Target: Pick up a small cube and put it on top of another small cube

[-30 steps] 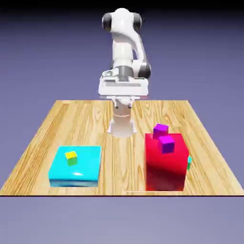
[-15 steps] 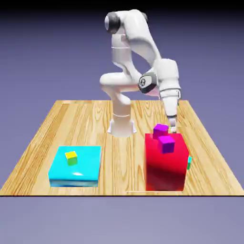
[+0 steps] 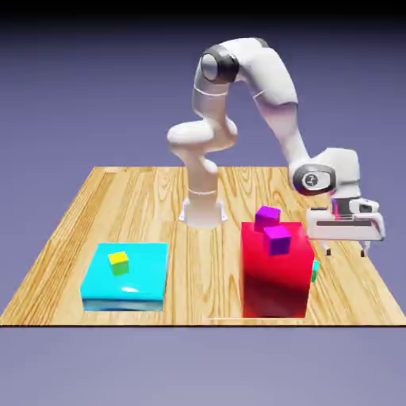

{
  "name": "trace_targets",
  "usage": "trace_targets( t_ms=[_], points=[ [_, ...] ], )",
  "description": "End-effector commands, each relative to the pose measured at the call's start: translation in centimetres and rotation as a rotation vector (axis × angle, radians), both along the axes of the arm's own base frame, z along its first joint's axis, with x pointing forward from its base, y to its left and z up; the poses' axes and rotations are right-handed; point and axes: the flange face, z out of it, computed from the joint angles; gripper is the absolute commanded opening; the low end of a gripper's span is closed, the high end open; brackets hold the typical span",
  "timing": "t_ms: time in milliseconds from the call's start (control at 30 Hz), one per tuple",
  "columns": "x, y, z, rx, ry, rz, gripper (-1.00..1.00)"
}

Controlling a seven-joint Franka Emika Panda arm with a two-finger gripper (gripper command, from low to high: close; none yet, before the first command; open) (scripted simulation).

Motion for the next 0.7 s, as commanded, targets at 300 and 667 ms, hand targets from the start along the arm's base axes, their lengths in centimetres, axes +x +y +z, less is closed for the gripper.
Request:
trace_targets(
  t_ms=[300,667],
  points=[
    [-3.6,-3.2,-7.1,-0.100,0.080,-0.020,0.00],
    [-4.4,-3.1,-2.4,-0.103,0.081,-0.017,-1.00]
  ],
)
